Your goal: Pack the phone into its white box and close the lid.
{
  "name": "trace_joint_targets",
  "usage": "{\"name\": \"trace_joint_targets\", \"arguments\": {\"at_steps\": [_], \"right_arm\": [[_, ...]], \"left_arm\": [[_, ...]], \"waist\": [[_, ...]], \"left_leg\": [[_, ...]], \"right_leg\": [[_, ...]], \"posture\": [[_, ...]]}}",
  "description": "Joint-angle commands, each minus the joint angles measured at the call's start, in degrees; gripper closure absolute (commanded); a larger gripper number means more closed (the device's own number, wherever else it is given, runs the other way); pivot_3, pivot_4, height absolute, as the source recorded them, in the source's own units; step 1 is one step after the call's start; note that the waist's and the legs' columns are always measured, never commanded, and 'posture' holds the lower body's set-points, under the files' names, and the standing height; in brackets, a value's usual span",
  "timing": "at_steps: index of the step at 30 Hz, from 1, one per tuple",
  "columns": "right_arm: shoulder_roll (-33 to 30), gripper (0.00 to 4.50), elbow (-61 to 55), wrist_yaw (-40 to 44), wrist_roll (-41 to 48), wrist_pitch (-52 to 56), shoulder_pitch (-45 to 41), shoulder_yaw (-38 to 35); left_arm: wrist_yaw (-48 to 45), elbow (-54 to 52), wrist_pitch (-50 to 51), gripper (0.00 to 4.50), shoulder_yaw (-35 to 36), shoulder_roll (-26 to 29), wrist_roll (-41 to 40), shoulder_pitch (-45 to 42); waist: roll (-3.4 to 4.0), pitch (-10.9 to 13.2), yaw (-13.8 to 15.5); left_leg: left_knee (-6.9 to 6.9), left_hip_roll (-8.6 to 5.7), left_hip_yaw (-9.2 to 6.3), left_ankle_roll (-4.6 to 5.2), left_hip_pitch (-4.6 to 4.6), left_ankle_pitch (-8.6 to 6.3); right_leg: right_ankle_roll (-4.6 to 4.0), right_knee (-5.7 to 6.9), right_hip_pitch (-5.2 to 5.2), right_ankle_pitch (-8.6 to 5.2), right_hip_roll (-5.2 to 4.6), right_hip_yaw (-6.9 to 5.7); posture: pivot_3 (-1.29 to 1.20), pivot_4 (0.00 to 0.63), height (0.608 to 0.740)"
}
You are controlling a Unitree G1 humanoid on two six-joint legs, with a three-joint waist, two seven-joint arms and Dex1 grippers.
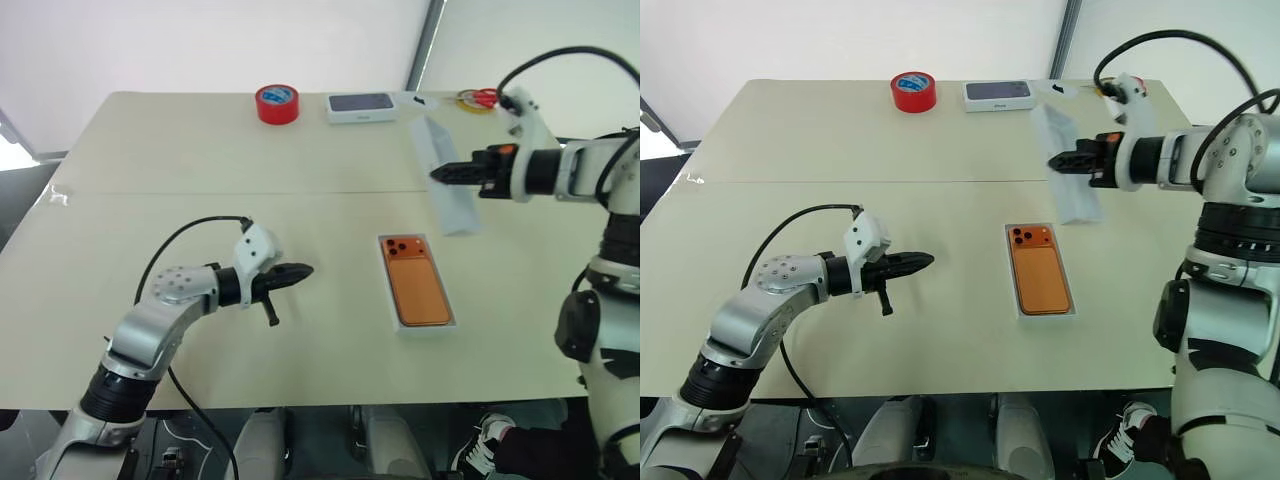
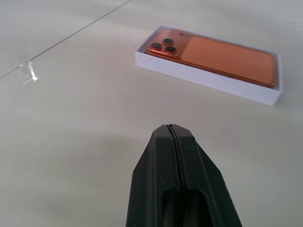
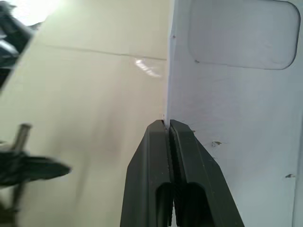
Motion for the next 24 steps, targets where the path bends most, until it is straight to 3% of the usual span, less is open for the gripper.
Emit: {"name": "trace_joint_targets", "arguments": {"at_steps": [1, 4, 6, 7, 11, 17, 18, 19, 24], "right_arm": [[4.9, 4.45, 1.4, -15.7, 25.6, 0.4, 2.9, -2.0], [7.8, 4.45, 3.2, -33.1, 45.2, 0.4, 6.1, -2.3], [6.4, 4.45, -0.5, -48.9, 66.1, -7.9, 12.0, 3.9], [6.3, 4.45, -2.6, -54.1, 72.1, -11.0, 14.6, 5.8], [8.3, 4.45, -9.8, -62.7, 75.5, -16.4, 22.7, 6.7], [9.1, 4.45, -13.7, -67.4, 75.5, -19.3, 27.0, 5.1], [8.8, 3.9, -13.7, -67.9, 75.5, -19.5, 27.1, 4.8], [8.1, 3.67, -13.6, -68.3, 75.5, -19.5, 26.9, 4.5], [0.8, 1.09, -12.9, -67.0, 75.5, -18.6, 23.0, 5.3]], "left_arm": [[0.1, 2.1, -2.0, 4.5, 1.8, -0.2, 0.4, -2.3], [0.1, 3.3, -2.5, 4.5, 1.5, -0.6, 0.5, -3.4], [0.4, 3.9, -2.8, 4.5, 1.1, -1.0, 0.7, -4.0], [0.6, 4.2, -3.0, 4.5, 0.9, -1.4, 0.9, -4.2], [1.6, 5.7, -3.3, 4.5, -0.3, -3.3, 2.0, -5.8], [1.9, 7.7, -3.1, 4.5, -3.8, -7.5, 3.7, -8.3], [1.8, 8.0, -3.2, 4.5, -4.9, -8.3, 4.2, -8.8], [1.7, 8.5, -3.3, 4.5, -6.1, -9.2, 4.8, -9.3], [2.2, 12.3, -3.6, 4.5, -10.0, -13.7, 7.3, -12.4]], "waist": [[0.0, 0.0, -0.1], [0.02, 0.0, 0.1], [0.01, 0.0, 0.2], [0.01, 0.0, 0.3], [0.0, 0.0, 0.0], [0.01, 0.0, 0.0], [0.01, 0.0, 0.1], [0.01, 0.0, 0.1], [0.03, 0.0, 0.2]], "left_leg": [[0.0, 0.0, 0.01, 0.0, 0.02, 0.0], [0.0, 0.01, -0.03, 0.0, -0.03, 0.0], [0.0, -0.04, -0.02, 0.0, -0.07, 0.0], [0.0, -0.08, -0.01, 0.01, -0.08, 0.0], [0.01, -0.14, 0.08, 0.13, -0.11, -0.07], [0.07, -0.05, 0.09, 0.14, 0.0, -0.07], [0.07, -0.02, 0.07, 0.14, 0.01, -0.07], [0.07, -0.01, 0.06, 0.14, 0.01, -0.07], [0.07, -0.02, 0.08, 0.14, -0.06, -0.07]], "right_leg": [[0.0, -0.01, 0.02, 0.0, 0.0, 0.0], [0.01, 0.01, 0.0, 0.02, 0.0, -0.01], [0.02, 0.02, -0.01, 0.03, -0.09, -0.01], [0.02, 0.03, -0.01, 0.03, -0.14, -0.02], [0.05, -0.05, 0.0, 0.03, -0.21, 0.01], [0.05, -0.01, 0.03, 0.02, -0.1, 0.02], [0.05, -0.01, 0.05, 0.02, -0.06, 0.02], [0.05, -0.01, 0.05, 0.02, -0.02, 0.02], [0.05, -0.04, 0.02, 0.02, 0.0, 0.08]], "posture": [[0.0, 0.15, 0.732], [0.0, 0.15, 0.732], [0.0, 0.15, 0.732], [0.0, 0.15, 0.732], [0.0, 0.15, 0.732], [0.0, 0.15, 0.732], [0.0, 0.15, 0.732], [0.0, 0.15, 0.732], [0.0, 0.15, 0.732]]}}
